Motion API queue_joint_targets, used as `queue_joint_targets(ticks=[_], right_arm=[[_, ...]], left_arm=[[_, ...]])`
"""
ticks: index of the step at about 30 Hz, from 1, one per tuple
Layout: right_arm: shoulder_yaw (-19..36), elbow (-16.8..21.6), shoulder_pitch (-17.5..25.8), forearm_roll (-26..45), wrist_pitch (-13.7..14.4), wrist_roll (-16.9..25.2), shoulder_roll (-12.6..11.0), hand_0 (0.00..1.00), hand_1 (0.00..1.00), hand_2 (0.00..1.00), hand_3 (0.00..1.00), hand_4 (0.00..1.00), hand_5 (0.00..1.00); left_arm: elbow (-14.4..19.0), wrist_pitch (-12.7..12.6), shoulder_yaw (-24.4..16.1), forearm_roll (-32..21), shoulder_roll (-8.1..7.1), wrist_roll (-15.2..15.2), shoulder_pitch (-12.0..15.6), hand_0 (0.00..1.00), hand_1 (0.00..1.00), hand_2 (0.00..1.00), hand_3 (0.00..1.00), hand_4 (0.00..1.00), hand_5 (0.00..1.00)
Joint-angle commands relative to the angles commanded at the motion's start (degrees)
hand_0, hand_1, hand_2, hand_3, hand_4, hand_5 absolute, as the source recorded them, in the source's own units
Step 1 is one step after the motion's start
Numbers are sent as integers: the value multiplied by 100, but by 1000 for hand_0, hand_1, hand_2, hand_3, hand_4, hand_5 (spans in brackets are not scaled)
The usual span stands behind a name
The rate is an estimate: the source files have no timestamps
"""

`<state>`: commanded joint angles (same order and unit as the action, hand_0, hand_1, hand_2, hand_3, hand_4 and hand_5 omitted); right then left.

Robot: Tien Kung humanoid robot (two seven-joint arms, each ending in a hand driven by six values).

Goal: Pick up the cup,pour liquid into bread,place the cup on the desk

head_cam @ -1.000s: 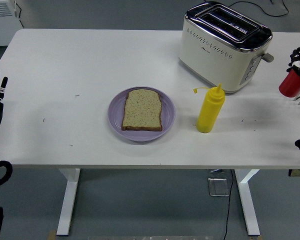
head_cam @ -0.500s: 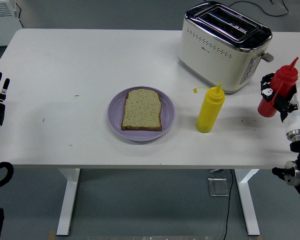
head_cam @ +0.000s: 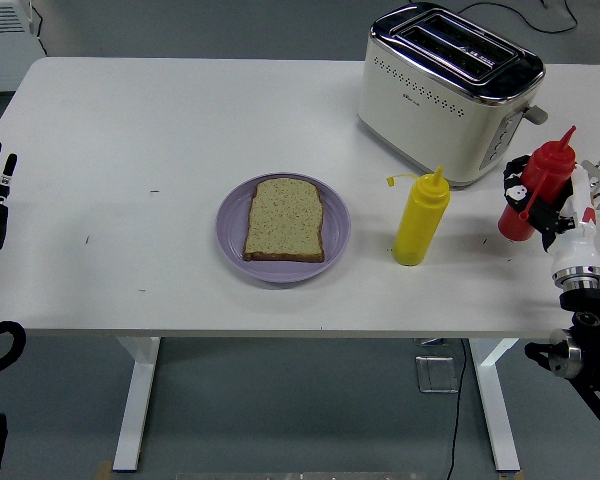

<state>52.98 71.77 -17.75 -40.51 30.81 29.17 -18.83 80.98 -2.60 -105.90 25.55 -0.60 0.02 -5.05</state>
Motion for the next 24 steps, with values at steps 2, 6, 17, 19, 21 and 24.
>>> queue_joint_targets(ticks=[2, 6, 17, 19, 21, 24], right_arm=[[-8, -15, -1, 11, -3, -1, 19, 288, 270, 341, 383, 487, 2], [-37, -46, -1, 17, -19, -32, 23, 288, 270, 341, 383, 487, 2], [-73, -186, 25, 89, -58, 0, 87, 296, 271, 342, 383, 485, 2], [-69, -208, 26, 98, -60, 11, 104, 296, 271, 342, 383, 485, 2], [-80, -240, 22, 107, -65, 21, 127, 298, 271, 342, 382, 486, 2], [-127, -268, 12, 107, -73, 15, 152, 298, 271, 342, 382, 486, 2]], left_arm=[[1, 1, -4, 1, 1, 0, 1, 788, 742, 741, 703, 514, 997], [4, 4, -10, 3, 3, 2, 2, 788, 742, 741, 703, 514, 997], [7, 6, -5, 1, 2, 4, -5, 786, 739, 741, 702, 514, 998], [7, 5, -7, 1, 2, 4, -4, 786, 739, 741, 702, 514, 998], [7, 5, -9, 1, 3, 3, -3, 781, 738, 740, 702, 515, 998], [7, 6, -7, 2, 3, 4, -3, 781, 738, 740, 702, 515, 998]])
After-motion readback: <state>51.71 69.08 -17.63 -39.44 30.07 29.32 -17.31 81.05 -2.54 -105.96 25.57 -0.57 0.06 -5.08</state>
